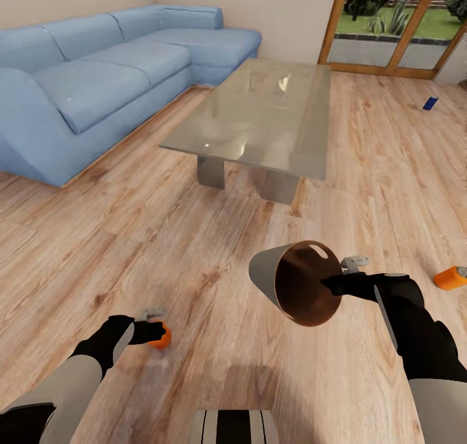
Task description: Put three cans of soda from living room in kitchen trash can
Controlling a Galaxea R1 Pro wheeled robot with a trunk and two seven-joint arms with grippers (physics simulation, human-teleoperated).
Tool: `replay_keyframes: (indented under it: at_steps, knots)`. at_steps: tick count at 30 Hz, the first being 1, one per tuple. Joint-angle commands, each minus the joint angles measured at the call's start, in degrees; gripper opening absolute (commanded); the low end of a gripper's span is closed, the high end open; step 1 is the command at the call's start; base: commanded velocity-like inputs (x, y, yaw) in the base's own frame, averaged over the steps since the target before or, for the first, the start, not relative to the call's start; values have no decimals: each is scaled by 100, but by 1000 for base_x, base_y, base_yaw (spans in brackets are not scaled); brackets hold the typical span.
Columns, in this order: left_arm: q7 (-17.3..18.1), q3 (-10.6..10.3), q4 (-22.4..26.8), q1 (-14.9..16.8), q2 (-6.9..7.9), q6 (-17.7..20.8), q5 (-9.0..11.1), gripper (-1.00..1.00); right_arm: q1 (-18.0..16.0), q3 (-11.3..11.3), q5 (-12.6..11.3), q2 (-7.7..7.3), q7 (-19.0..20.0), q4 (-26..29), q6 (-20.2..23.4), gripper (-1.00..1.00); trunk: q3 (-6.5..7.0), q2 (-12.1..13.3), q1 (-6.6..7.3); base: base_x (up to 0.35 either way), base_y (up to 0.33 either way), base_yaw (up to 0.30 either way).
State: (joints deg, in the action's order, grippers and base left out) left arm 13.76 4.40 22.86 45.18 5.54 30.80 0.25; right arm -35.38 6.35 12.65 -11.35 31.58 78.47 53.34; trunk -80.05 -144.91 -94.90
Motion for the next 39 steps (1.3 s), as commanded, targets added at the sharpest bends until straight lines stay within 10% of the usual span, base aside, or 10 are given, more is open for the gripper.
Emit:
replay_keyframes:
  at_steps: [1,34,39]
  knots:
    - [4,0,-1,0,0,-2,-6,-100,0,-2,-131,1,22,2,33,-100,23,1,3,0,0,0]
    - [110,-2,96,9,4,24,9,-100,-5,-419,-166,8,61,-1,666,-100,754,46,88,0,0,0]
    - [428,-30,974,115,67,924,14,-100,-14,-494,-180,-4,104,0,666,-100,865,52,101,0,0,0]
